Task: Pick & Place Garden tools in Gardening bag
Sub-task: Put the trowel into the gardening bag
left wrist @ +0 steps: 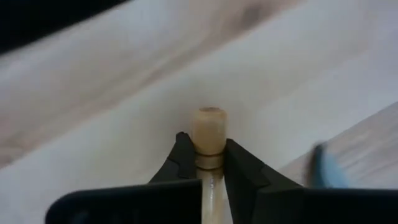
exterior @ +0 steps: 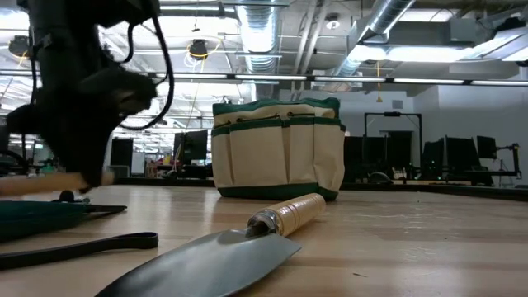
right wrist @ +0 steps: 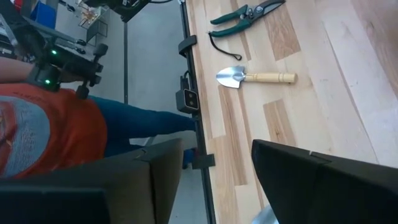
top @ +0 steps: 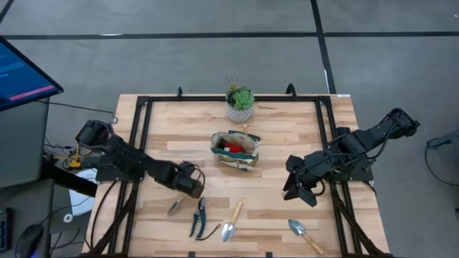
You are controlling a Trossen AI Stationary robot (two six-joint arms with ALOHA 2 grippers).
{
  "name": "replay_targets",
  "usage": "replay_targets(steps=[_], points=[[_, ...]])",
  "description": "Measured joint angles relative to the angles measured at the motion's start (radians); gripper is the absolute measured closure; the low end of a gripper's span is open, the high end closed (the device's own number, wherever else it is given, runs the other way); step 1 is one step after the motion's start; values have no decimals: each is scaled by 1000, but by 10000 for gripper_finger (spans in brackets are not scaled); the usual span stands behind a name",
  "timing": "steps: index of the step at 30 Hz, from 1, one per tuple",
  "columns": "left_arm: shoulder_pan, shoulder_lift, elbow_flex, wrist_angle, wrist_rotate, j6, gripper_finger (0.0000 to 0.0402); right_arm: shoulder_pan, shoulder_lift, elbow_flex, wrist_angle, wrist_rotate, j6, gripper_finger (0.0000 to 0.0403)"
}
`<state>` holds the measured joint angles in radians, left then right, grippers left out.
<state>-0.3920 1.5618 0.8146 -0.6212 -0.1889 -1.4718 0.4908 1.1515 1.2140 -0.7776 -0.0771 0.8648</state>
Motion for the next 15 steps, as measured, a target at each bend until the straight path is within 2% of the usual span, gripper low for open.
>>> replay_targets(steps=[5,8,11,15], points=[[0,-119,0,0,-109,-25,393,0,0,0,0,0,0,219],[0,-238,5,2,-235,-47,394,0,0,0,0,0,0,219],[0,-372,21,3,-426,-56,395,0,0,0,0,0,0,218],[10,-524,53,38,-749,8,395,0,0,0,1,4,0,221]])
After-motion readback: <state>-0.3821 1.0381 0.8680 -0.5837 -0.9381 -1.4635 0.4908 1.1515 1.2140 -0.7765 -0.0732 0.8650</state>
